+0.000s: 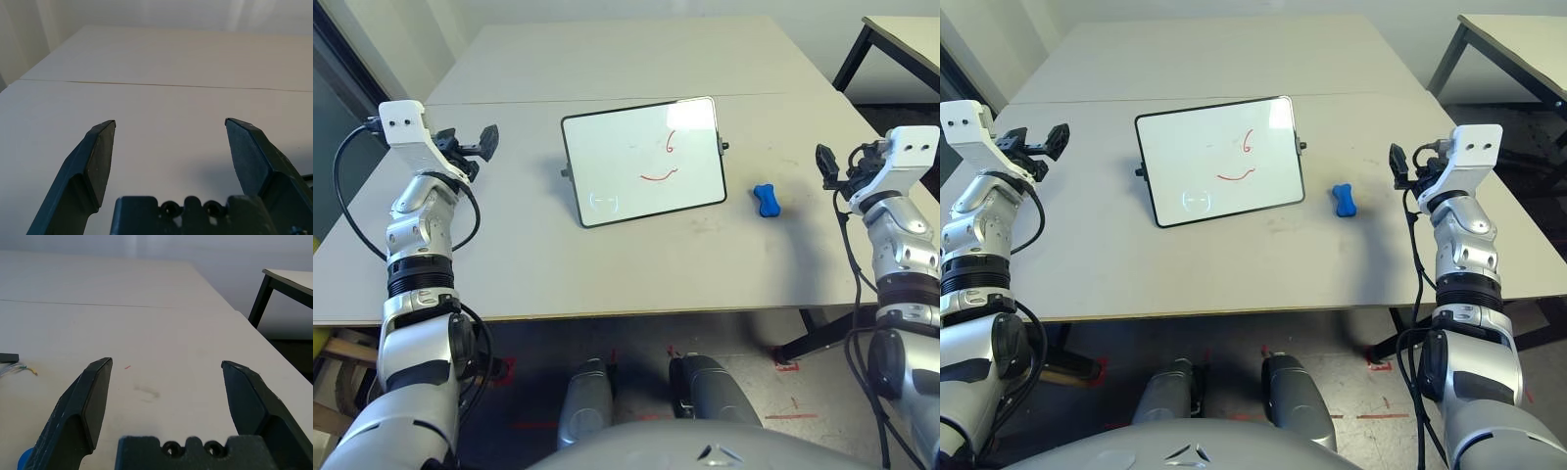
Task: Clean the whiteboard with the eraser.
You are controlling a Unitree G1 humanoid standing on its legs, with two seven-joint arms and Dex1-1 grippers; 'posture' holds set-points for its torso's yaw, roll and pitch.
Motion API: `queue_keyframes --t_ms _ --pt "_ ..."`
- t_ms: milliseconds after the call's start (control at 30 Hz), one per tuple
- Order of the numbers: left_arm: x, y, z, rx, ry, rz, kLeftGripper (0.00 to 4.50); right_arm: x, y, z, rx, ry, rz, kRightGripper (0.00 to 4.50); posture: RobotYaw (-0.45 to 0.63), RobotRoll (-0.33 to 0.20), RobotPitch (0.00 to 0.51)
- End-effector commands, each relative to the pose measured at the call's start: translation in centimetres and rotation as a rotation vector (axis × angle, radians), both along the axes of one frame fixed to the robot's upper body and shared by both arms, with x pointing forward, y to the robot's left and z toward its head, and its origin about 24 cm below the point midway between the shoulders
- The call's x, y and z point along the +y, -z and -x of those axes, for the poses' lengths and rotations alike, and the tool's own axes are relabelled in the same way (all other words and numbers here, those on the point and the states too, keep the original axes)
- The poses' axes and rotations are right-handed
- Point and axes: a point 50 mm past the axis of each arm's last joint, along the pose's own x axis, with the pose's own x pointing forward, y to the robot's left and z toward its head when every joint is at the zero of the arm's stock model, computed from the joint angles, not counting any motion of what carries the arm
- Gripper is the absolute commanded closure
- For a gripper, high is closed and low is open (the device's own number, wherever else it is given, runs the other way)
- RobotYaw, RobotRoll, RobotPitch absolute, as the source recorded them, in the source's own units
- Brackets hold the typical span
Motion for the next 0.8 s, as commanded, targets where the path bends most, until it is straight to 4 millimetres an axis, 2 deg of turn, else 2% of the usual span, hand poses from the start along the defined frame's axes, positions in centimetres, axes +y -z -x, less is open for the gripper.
queue_keyframes --t_ms 33,200,333,433,600,800 --pt "0.0 -0.1 -0.2 -0.003 0.005 -0.014 0.0 0.3 0.2 0.1 0.002 -0.008 -0.013 0.02 -0.09 0.0 0.076" --pt "-0.3 0.0 -0.2 -0.003 0.028 -0.016 0.0 0.5 0.0 -0.1 -0.003 -0.015 -0.015 0.02 -0.09 0.0 0.073" --pt "-0.9 -0.7 0.1 -0.023 0.109 -0.024 0.0 0.6 -0.4 -0.3 -0.013 -0.014 -0.019 0.02 -0.09 0.0 0.066" --pt "-2.1 -1.2 0.6 -0.031 0.22 -0.052 0.0 0.9 -0.6 -0.5 -0.013 -0.022 -0.019 0.02 -0.08 0.0 0.063" --pt "-5.2 -2.0 2.3 -0.029 0.474 -0.1 0.0 1.6 -1.8 -1.4 -0.001 -0.047 -0.026 0.02 -0.08 0.0 0.055" --pt "-8.0 -1.5 3.9 0.037 0.694 -0.136 0.0 2.7 -3.0 -2.1 0.064 -0.077 -0.004 0.02 -0.09 0.0 0.052"
